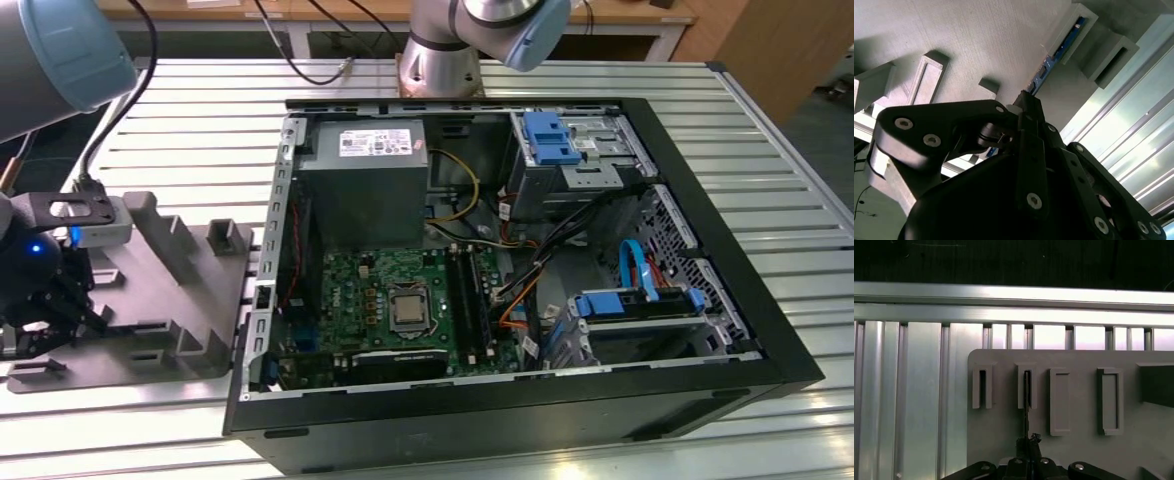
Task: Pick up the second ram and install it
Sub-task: 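Pick up the second ram and move it above second insertion slot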
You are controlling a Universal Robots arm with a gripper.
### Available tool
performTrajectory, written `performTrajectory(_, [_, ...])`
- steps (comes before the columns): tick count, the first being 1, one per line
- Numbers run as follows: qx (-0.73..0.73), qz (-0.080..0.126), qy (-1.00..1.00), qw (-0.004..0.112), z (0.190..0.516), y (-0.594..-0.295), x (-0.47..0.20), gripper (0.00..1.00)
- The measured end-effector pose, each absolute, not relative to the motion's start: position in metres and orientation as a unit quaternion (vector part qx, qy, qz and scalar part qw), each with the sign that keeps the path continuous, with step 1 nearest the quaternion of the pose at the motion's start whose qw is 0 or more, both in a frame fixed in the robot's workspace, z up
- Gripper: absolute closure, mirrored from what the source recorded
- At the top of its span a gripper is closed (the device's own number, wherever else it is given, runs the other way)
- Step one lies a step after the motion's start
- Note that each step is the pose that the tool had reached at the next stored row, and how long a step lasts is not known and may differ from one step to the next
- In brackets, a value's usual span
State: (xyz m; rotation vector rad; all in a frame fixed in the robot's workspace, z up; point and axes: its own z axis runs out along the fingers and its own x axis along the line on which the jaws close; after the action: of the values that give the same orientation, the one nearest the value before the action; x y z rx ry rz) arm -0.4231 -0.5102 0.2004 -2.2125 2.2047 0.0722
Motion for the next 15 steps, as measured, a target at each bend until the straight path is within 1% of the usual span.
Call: performTrajectory(15, [-0.702,0.023,0.712,0.009,0.2003,-0.5102,-0.4229,0.89])
